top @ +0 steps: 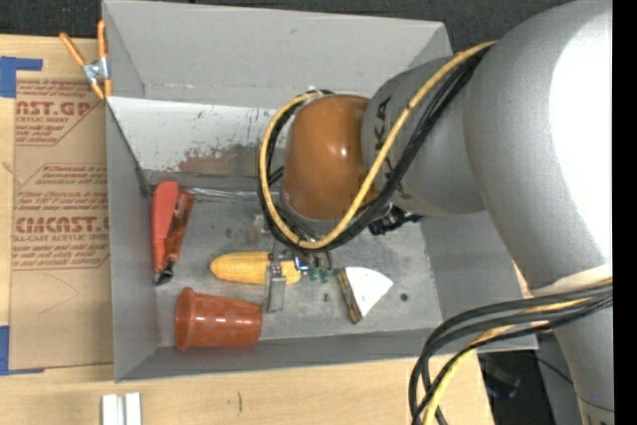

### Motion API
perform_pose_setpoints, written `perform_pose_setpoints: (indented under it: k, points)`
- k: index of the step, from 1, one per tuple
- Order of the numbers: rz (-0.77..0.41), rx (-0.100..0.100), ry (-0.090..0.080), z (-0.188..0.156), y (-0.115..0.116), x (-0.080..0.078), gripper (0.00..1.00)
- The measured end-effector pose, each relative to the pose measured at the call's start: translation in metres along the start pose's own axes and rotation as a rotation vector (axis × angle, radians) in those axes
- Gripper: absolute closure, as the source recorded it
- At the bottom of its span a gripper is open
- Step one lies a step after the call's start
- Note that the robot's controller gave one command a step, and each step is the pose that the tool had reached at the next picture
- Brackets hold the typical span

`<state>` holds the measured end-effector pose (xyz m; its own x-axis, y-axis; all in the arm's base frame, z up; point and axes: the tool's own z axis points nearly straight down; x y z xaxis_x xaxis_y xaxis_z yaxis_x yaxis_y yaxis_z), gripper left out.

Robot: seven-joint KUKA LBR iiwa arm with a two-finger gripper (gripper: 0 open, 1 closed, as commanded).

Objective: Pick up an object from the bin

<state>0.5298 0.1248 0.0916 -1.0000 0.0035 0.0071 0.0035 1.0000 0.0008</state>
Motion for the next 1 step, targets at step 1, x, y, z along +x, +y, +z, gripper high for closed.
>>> perform_pose_setpoints:
  k: [1]
  points:
    - [0.025, -0.003, -0.007, -0.0256, -0.0019, 0.0014, 0.00]
